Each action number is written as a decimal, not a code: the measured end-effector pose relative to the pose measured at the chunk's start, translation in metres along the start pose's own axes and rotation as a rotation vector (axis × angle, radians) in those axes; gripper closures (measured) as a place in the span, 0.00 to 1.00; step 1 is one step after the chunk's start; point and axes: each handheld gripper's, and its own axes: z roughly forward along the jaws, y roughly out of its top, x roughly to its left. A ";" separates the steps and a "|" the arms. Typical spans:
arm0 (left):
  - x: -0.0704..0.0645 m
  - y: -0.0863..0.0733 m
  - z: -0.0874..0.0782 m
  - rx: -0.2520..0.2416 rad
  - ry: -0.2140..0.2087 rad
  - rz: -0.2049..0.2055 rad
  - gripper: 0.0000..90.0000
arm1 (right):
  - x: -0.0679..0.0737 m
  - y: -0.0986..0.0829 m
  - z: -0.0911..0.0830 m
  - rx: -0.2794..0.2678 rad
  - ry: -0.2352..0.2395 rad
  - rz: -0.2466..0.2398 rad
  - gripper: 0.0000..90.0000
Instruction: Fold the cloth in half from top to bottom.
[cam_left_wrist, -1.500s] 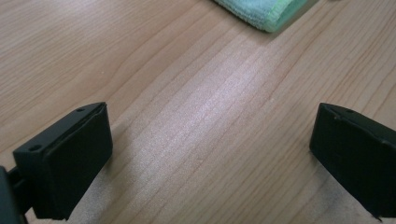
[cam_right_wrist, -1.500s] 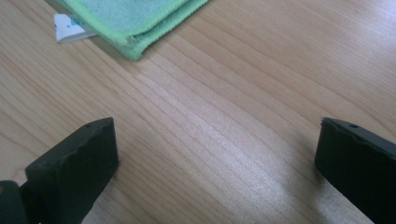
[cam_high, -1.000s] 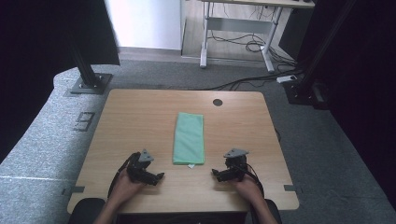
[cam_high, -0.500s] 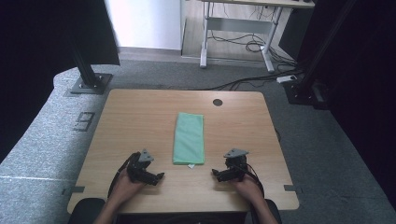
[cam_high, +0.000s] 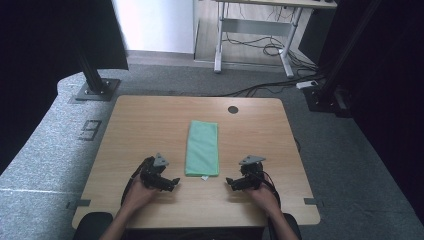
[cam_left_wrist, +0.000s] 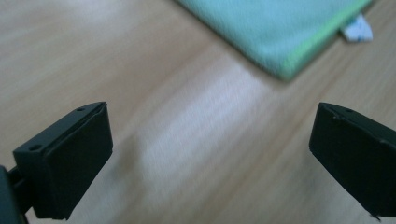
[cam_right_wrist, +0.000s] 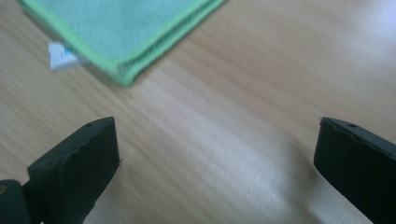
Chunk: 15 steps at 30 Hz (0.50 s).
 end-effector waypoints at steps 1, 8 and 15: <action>0.001 0.004 0.001 -0.006 -0.001 -0.003 0.00 | 0.000 0.002 0.000 -0.004 0.001 -0.001 0.01; 0.010 0.033 0.016 -0.040 -0.013 -0.033 0.00 | 0.005 0.028 0.013 -0.023 0.004 -0.027 0.01; 0.013 0.051 0.040 -0.039 0.004 -0.038 0.00 | 0.008 0.054 0.036 -0.036 0.001 -0.024 0.01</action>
